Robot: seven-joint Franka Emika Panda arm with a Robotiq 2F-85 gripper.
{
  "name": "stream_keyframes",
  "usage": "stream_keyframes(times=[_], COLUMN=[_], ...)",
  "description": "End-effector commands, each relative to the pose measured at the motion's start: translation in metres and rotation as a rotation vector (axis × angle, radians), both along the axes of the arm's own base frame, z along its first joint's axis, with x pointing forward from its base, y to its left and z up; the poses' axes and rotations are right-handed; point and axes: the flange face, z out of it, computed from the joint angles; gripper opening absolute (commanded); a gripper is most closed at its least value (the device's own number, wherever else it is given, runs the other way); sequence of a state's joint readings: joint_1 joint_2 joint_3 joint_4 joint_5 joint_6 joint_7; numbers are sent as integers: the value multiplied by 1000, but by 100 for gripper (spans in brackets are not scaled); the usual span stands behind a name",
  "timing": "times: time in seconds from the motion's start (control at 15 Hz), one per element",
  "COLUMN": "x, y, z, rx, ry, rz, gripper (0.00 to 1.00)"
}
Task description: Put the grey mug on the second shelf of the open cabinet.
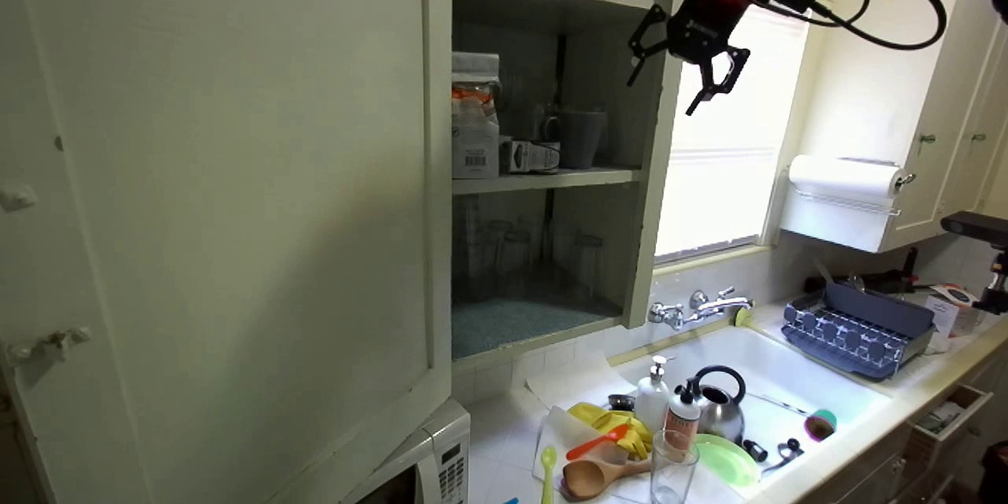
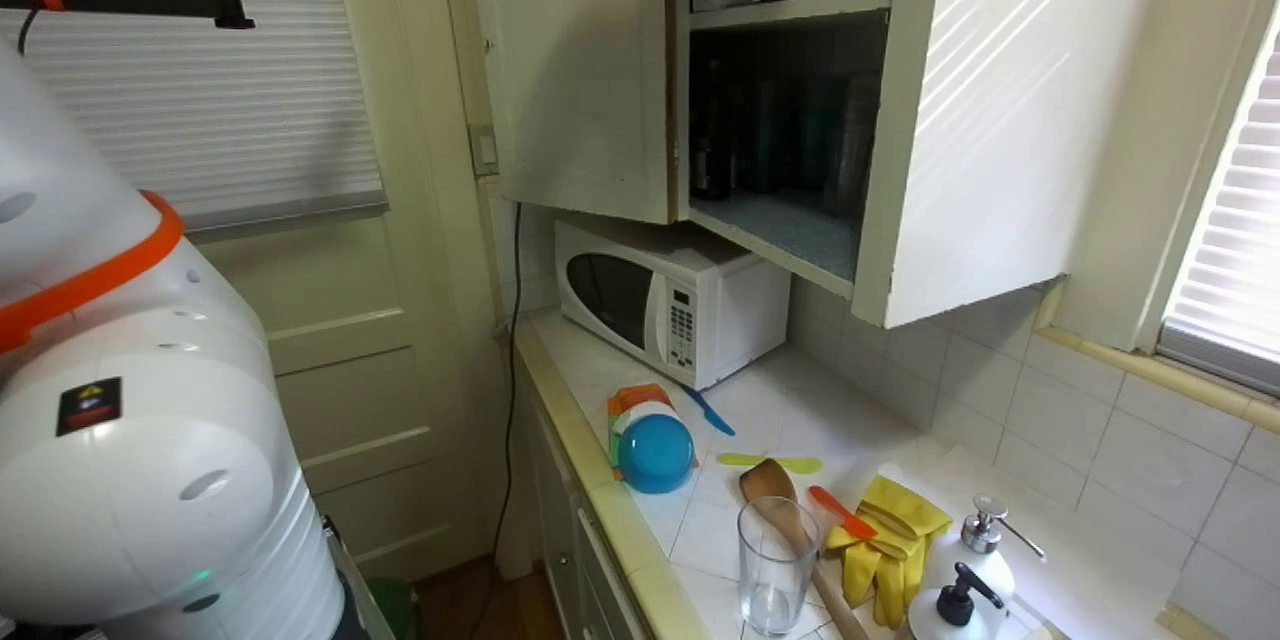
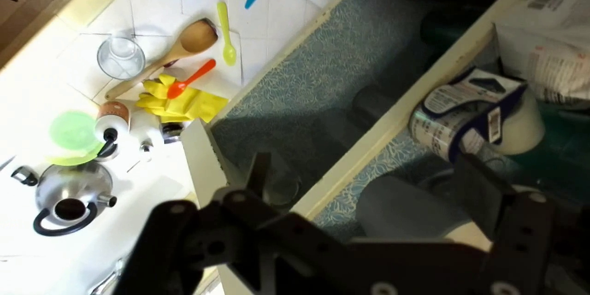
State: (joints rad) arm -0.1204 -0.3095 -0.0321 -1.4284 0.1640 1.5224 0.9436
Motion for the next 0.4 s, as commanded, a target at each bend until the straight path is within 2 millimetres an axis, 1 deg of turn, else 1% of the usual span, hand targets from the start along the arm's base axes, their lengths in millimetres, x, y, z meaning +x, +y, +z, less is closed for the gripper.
stream_keyframes(times=[0.0, 0.07, 0.13, 0.2, 0.33], x=[-19, -19, -4, -5, -7], y=[-10, -13, -12, -15, -16], z=[-45, -55, -32, -42, -51], rx=[81, 96, 47, 59, 69], ry=[30, 40, 39, 50, 58], rz=[174, 219, 130, 160, 186], gripper=[100, 100, 100, 100, 100])
